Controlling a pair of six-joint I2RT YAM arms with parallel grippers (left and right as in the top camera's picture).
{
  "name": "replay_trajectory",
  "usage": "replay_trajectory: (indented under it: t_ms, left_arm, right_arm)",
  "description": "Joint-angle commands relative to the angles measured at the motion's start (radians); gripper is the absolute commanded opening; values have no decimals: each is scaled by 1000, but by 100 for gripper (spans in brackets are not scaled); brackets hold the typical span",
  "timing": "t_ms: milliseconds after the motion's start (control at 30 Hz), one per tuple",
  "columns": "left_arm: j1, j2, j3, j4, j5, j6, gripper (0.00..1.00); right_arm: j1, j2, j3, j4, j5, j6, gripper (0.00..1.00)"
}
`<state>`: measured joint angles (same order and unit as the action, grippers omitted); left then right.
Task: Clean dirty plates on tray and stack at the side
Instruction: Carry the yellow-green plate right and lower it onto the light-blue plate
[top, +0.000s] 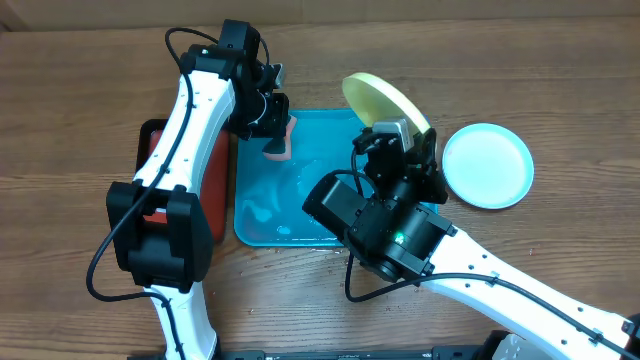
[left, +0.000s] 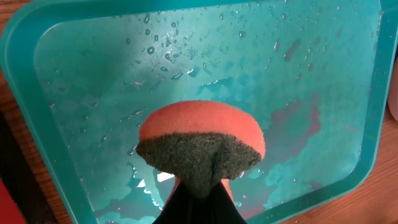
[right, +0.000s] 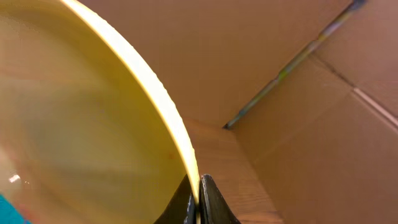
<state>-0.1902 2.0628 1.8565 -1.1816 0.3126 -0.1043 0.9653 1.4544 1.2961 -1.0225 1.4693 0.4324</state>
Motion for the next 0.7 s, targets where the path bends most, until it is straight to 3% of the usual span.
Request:
replay_trajectory:
  t_ms: [0, 667]
  left_arm:
    - [-7, -6, -5, 3, -9, -9, 4]
    - [-7, -6, -5, 3, -9, -16, 4]
  right_arm:
    - [4, -29, 36, 6, 103, -1, 4]
    - [4, -29, 36, 23, 103, 0, 4]
